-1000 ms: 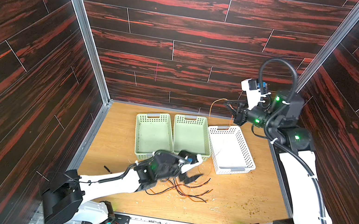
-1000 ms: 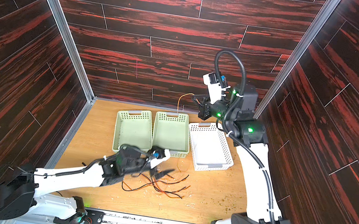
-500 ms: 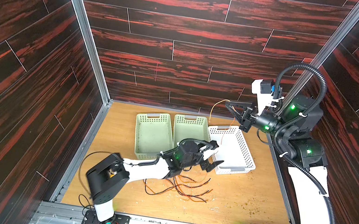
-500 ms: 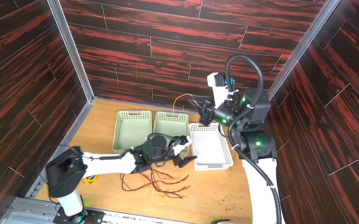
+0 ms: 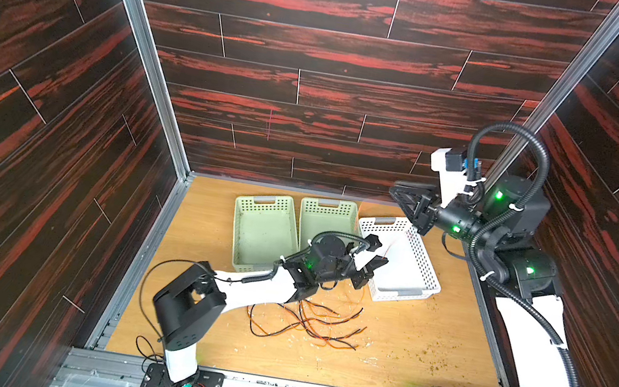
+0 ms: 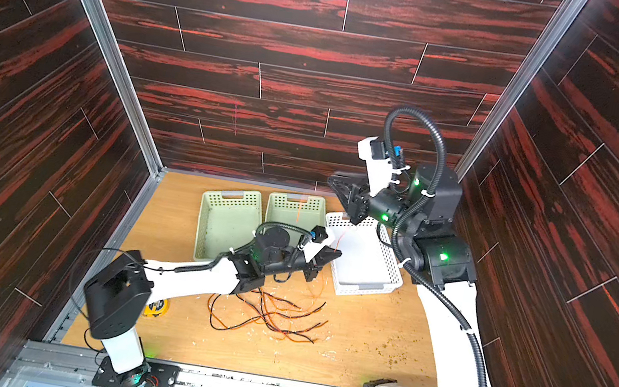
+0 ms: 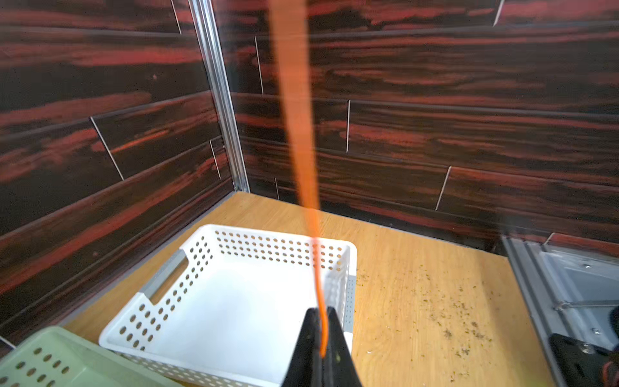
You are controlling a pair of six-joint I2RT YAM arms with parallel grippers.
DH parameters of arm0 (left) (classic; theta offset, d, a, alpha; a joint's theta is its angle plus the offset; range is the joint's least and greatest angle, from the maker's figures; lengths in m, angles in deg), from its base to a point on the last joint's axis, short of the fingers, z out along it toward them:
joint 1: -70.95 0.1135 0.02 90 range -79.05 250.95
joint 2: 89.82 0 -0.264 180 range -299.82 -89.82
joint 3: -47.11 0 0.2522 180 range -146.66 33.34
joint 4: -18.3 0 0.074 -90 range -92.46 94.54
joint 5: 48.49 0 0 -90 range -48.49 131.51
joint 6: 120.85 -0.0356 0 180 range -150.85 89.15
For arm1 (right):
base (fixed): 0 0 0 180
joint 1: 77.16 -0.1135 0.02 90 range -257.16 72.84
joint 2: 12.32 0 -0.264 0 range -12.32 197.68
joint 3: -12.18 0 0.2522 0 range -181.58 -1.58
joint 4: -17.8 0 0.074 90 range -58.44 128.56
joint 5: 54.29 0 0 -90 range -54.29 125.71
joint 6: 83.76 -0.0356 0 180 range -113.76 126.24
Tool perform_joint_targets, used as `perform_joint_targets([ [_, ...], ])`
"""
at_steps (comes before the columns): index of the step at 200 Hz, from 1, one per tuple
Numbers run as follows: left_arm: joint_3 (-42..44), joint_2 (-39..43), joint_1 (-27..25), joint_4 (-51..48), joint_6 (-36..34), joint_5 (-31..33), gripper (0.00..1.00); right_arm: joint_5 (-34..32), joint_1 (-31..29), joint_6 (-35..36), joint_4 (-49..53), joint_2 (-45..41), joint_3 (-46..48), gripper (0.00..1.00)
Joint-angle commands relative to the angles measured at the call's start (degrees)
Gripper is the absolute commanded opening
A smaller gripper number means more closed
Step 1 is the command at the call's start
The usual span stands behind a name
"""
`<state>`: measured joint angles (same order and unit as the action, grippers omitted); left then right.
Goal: Untangle the cables
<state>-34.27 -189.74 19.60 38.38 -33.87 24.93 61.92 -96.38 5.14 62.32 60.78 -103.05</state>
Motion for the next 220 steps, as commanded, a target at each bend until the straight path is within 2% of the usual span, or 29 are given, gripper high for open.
perform_joint_targets([
  [1, -1.3, 6.9, 1.2, -0.2, -0.3, -2.1, 0.0, -9.3, 1.2, 1.3, 1.7, -3.0, 1.1, 0.47],
  [25, -1.1, 10.6, 3.3, -0.5, 2.1, -3.4, 0.0, -12.3, 3.0, 1.1, -0.1, -6.1, 5.1, 0.62],
  [59, -2.0, 14.6, 4.9, -4.6, 1.6, -4.4, 0.0, -13.3, 5.2, -1.5, -3.4, -10.8, 14.6, 0.66],
  [98, -2.5, 18.5, 5.9, -7.0, 0.4, -7.9, 0.0, -9.9, 5.7, -3.1, -11.5, -14.9, 33.7, 0.66],
  [123, -4.9, 19.8, 6.1, -12.0, -2.3, -7.8, 0.0, -6.7, 5.7, -5.7, -17.4, -15.9, 43.3, 0.64],
  [149, -5.8, 20.8, 6.4, -13.2, -3.5, -8.7, 0.0, 2.3, 5.8, -8.3, -25.1, -16.8, 51.7, 0.61],
  [192, -7.9, 20.7, 7.5, -16.0, -4.5, -12.1, 0.0, 12.2, 5.4, -10.5, -33.3, -17.0, 59.6, 0.57],
  [220, -10.3, 20.0, 8.9, -17.6, -3.1, -19.2, 0.0, 11.8, 4.8, -10.4, -38.6, -18.1, 63.5, 0.59],
])
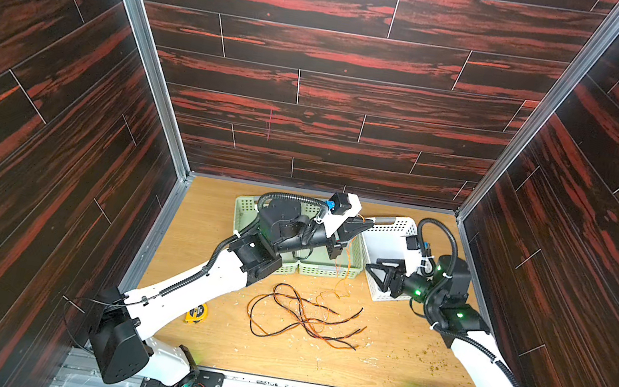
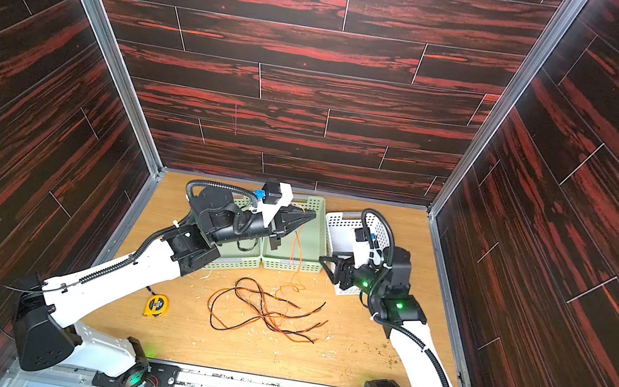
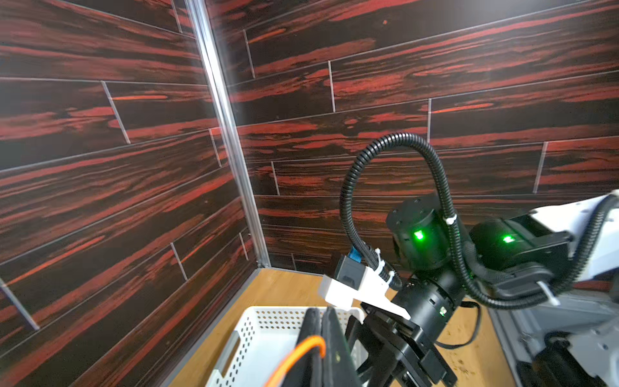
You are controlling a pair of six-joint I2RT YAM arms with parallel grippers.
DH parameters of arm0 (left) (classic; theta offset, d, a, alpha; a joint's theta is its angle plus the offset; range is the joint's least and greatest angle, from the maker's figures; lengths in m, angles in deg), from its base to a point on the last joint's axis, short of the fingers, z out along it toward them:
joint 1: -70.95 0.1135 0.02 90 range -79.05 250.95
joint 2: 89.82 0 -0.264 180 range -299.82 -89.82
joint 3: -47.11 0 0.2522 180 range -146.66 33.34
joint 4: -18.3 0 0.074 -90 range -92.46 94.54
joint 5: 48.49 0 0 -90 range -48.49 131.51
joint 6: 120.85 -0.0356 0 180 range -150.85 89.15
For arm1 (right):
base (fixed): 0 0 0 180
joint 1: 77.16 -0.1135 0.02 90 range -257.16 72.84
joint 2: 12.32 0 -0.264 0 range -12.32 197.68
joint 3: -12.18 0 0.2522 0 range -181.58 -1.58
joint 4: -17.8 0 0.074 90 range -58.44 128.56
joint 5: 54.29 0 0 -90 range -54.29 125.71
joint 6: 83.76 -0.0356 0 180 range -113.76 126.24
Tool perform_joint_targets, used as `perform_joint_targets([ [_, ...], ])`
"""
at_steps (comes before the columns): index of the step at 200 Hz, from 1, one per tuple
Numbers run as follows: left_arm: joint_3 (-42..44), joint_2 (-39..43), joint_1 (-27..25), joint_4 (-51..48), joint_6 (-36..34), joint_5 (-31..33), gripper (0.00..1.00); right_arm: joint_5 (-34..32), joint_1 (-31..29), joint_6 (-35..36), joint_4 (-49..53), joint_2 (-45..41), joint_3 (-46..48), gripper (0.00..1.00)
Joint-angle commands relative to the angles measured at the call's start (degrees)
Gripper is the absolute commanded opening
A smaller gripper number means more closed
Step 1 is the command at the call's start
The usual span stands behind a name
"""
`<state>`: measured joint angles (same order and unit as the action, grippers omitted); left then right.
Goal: Untangle the cables
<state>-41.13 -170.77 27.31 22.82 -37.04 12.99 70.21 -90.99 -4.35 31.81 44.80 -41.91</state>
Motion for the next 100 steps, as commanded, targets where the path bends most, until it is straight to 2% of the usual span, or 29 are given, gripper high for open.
perform_joint_targets([
  [1, -3.6, 0.9, 1.2, -2.2, 0.1, -7.6, 0.0, 3.5, -0.6, -0.8, -8.3, -2.2, 2.5, 0.59],
  [17, -5.7, 0.3, 1.7, -5.4, 0.3, -12.0, 0.0, 1.1, -1.7, 2.2, -11.6, -2.3, 4.0, 0.6],
  [27, -7.1, -0.2, 2.0, -6.9, 1.1, -14.6, 0.0, -2.8, -3.5, 5.1, -13.5, -1.8, 4.6, 0.6],
  [56, -10.6, -1.5, 2.5, -13.0, 1.1, -19.3, 0.0, -10.0, -8.0, 17.8, -23.7, 0.0, 8.2, 0.6],
  [74, -11.4, -2.2, 2.6, -14.6, 1.6, -21.4, 0.0, -10.1, -8.6, 24.7, -32.0, 2.0, 10.0, 0.59],
  [100, -11.6, -3.0, 2.6, -14.7, 3.4, -23.5, 0.0, -4.0, -8.7, 30.0, -43.0, 5.8, 10.9, 0.59],
])
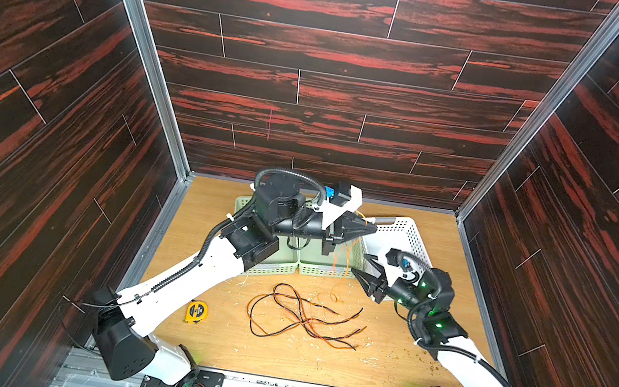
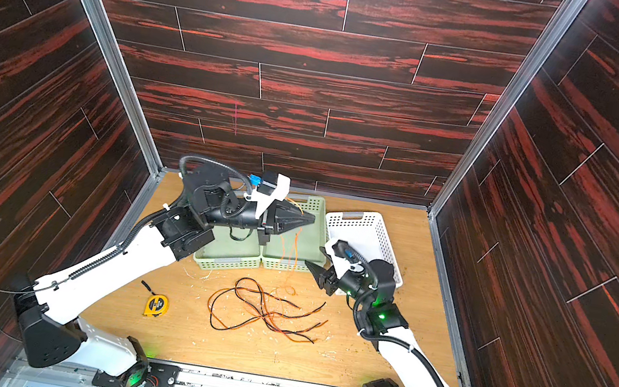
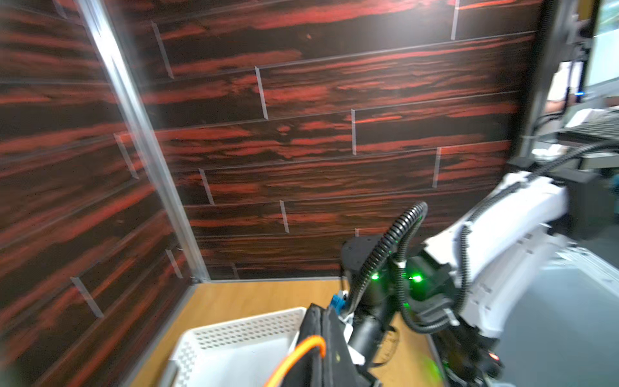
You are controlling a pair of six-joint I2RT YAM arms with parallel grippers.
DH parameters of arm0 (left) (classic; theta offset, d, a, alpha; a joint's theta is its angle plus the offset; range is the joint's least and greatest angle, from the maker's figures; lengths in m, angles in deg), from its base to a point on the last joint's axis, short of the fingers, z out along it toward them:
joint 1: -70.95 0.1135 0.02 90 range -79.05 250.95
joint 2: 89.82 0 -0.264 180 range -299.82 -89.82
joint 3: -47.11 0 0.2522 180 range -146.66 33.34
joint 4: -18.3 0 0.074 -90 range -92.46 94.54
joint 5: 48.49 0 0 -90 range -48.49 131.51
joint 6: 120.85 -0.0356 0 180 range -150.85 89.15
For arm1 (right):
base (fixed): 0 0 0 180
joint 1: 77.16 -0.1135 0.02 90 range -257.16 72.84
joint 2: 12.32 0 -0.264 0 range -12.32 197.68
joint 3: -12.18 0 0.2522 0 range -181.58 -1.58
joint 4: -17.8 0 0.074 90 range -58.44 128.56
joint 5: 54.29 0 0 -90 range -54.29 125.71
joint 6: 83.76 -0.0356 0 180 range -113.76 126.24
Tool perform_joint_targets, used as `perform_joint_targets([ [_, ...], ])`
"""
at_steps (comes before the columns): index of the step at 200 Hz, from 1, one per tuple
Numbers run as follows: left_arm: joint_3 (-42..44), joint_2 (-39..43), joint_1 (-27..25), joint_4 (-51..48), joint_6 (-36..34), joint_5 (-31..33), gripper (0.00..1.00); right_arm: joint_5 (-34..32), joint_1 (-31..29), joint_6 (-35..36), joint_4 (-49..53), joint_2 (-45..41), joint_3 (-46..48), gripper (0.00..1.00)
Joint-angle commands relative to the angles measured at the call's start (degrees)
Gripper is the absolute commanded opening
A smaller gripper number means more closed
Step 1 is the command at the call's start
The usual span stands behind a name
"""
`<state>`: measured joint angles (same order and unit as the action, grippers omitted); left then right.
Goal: Untangle the cables
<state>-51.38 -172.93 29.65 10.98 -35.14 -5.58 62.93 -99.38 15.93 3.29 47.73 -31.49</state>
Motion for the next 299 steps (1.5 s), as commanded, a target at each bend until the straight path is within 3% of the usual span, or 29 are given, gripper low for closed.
perform_joint_targets([
  [1, -1.3, -0.9, 0.3, -2.9, 1.6, -5.0, 0.0, 3.5, -0.3, 9.9, -14.8, 3.1, 0.4, 0.59],
  [48, -1.3, -1.5, 0.3, -3.0, 2.7, -6.3, 0.0, 13.1, -0.8, 11.5, -26.8, 9.8, -0.7, 0.59],
  [72, -1.3, -1.7, 0.3, -3.1, 3.0, -6.5, 0.0, 12.4, -1.3, 11.4, -28.2, 11.7, -1.5, 0.56],
  [127, -1.2, -1.7, 0.4, -3.3, 3.2, -6.7, 0.0, 5.6, -1.5, 10.0, -31.7, 14.0, -1.9, 0.15],
  [157, -1.0, -1.0, 0.8, -3.2, 3.2, -6.7, 0.0, 2.2, -1.5, 9.5, -31.5, 14.2, -2.1, 0.0],
  [202, 0.0, 0.9, 2.3, -3.9, 3.4, -6.7, 0.0, -0.7, -0.4, 8.6, -32.5, 13.0, 0.3, 0.0],
  [240, 1.5, 3.2, 4.7, -4.2, 2.2, -5.2, 0.0, -9.9, 2.0, 4.8, -32.5, 10.8, 1.8, 0.0],
  [299, 6.6, 10.2, 12.9, -3.2, -1.0, 3.5, 0.0, -23.2, 6.6, 4.2, -15.5, 0.6, 2.3, 0.0],
])
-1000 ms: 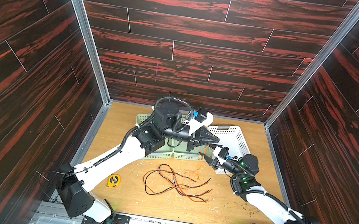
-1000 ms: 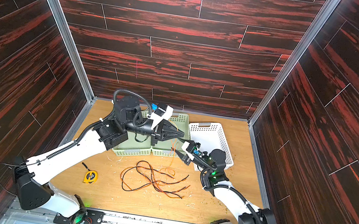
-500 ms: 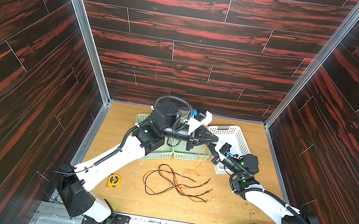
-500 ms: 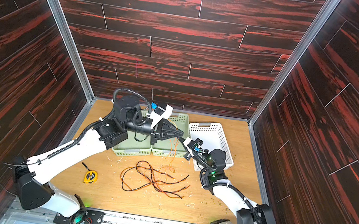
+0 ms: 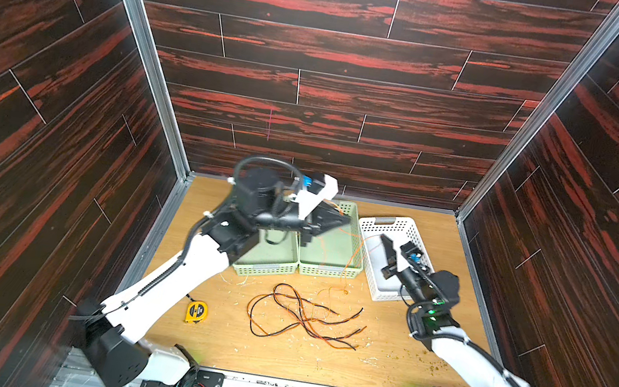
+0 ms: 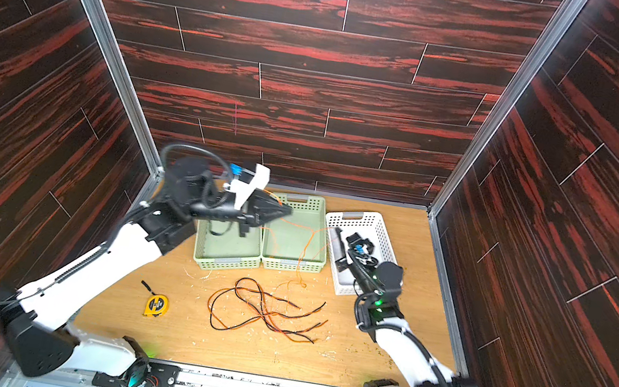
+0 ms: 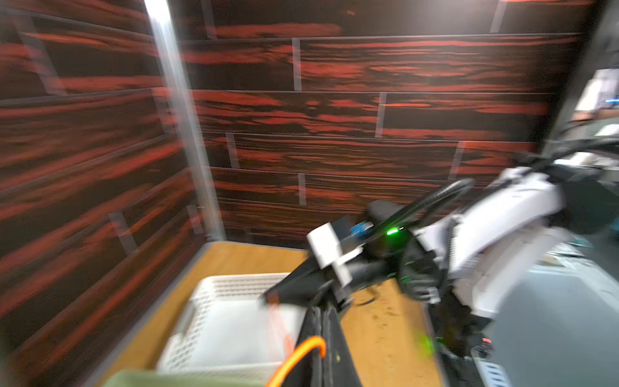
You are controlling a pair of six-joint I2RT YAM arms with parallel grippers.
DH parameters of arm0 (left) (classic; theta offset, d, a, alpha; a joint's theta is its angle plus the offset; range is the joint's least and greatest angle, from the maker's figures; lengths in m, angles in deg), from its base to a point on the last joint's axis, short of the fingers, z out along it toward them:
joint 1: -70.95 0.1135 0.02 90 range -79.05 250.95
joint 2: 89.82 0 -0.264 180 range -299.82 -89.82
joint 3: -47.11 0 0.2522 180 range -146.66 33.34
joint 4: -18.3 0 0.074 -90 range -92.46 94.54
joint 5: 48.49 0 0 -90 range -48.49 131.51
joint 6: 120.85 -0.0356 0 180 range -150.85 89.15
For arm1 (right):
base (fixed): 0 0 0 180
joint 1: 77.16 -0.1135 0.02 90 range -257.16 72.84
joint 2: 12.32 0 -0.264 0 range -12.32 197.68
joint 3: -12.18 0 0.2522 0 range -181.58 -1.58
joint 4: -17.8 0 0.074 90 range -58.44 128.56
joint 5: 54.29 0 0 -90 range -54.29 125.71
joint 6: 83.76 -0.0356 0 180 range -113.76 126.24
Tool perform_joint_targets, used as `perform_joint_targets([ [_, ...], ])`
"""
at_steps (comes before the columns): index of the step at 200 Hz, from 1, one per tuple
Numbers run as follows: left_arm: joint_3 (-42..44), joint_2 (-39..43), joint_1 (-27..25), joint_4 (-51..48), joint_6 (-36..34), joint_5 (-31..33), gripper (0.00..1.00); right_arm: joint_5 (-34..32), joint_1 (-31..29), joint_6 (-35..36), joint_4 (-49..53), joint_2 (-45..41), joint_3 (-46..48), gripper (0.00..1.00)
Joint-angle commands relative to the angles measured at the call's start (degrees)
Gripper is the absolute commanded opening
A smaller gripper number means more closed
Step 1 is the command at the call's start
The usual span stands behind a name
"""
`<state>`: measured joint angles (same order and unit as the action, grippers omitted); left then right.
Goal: Untangle the cables
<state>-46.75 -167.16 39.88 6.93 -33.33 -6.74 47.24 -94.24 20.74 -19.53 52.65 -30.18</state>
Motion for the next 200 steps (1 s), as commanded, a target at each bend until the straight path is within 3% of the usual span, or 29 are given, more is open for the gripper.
perform_joint_targets([
  [1, 2.2, 4.6, 2.8, 0.9, -2.8, 4.9, 0.0, -7.6, 1.6, -0.6, 7.5, -4.5, 1.0, 0.0],
  [48, 5.5, 8.8, 8.1, 2.4, -5.0, 16.6, 0.0, -10.3, 6.8, -2.2, 17.2, -11.4, 1.6, 0.0],
  [101, 8.9, 11.2, 14.4, 8.3, -2.8, 25.3, 0.0, -12.4, 12.7, -3.3, 25.3, -15.7, 0.5, 0.0],
  [200, 7.0, 8.2, 29.2, 13.7, 4.0, 29.9, 0.0, -13.3, 28.8, -10.3, 34.7, -14.9, -0.6, 0.0],
])
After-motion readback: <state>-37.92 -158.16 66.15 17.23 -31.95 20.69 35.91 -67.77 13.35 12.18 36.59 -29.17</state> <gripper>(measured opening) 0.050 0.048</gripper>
